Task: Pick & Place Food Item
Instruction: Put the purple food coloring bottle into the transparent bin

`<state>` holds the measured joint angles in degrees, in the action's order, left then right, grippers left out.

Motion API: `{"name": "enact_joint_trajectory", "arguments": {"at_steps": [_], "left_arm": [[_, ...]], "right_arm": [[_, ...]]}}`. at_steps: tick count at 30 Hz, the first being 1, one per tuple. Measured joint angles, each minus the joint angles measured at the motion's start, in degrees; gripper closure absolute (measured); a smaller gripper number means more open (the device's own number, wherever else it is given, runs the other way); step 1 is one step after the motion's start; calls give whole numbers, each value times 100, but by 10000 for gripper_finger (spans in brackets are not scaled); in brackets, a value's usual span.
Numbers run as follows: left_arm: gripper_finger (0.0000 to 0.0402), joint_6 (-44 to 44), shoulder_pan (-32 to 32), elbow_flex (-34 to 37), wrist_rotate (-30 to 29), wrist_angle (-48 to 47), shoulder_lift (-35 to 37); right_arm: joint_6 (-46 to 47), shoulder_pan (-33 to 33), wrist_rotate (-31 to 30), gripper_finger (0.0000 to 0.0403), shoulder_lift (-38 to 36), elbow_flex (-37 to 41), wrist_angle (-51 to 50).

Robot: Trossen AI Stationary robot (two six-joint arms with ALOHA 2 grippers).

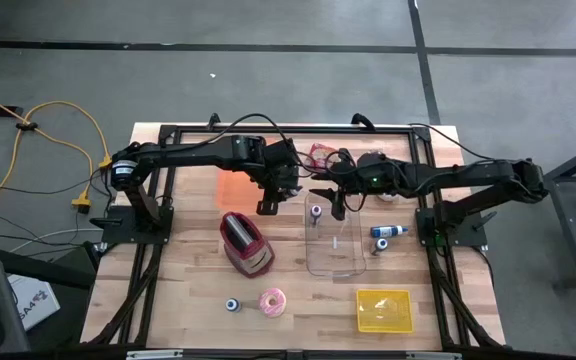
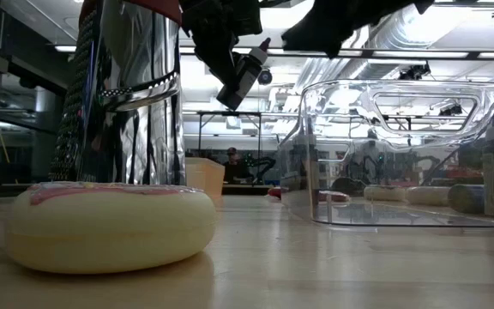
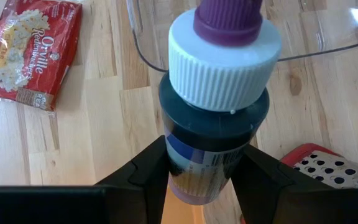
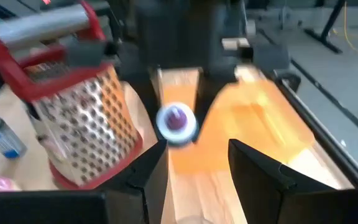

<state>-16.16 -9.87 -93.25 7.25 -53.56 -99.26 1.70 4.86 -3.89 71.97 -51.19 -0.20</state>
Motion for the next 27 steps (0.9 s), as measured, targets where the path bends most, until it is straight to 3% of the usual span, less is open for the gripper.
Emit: {"name": "enact_joint_trajectory", "arguments": {"at_steps": [11,27], "left_arm": [[257,164,105,4,0,306,-2],[257,162,142,4,-2,352,-40]], "right_arm": [[86,-9,273,247,650,-1,347],[0,-11,434,247,690,-1,600]]}}
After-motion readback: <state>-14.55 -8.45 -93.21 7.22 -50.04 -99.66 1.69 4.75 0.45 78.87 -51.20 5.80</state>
